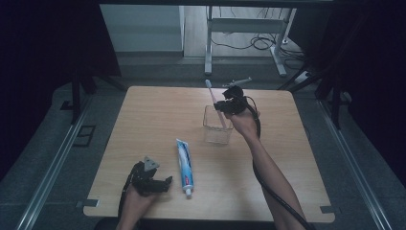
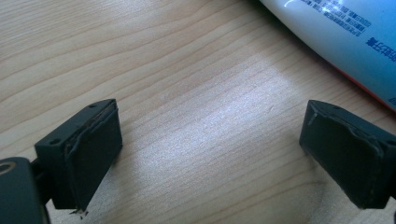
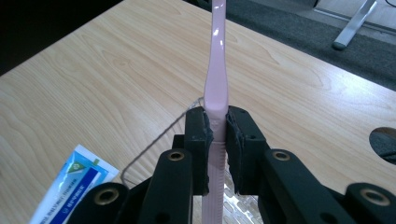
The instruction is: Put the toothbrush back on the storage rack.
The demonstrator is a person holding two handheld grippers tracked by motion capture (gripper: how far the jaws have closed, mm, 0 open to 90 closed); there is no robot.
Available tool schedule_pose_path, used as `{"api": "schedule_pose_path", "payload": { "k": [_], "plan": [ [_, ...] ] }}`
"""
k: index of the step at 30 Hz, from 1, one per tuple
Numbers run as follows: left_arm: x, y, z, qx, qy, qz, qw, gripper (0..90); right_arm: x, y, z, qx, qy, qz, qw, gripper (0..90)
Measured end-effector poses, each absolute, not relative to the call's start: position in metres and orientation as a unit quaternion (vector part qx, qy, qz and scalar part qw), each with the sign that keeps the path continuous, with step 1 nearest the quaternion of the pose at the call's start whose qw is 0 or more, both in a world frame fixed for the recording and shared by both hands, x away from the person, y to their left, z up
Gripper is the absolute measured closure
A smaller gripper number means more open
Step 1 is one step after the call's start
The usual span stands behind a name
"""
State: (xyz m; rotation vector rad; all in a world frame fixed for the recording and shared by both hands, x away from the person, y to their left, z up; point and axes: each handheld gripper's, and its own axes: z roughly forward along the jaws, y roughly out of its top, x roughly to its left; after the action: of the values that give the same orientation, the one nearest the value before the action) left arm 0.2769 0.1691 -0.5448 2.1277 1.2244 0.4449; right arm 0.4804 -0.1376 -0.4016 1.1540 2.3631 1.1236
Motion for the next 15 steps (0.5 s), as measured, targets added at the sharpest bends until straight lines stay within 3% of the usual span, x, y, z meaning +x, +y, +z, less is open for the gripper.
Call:
{"api": "schedule_pose_path", "payload": {
  "k": [15],
  "plan": [
    [0.277, 0.169, -0.545, 0.808, 0.465, 0.169, 0.318, 5.6, 0.484, -0.14, -0.431, 0.408, 0.826, 0.367, 0.133, 77.9]
  ]
}}
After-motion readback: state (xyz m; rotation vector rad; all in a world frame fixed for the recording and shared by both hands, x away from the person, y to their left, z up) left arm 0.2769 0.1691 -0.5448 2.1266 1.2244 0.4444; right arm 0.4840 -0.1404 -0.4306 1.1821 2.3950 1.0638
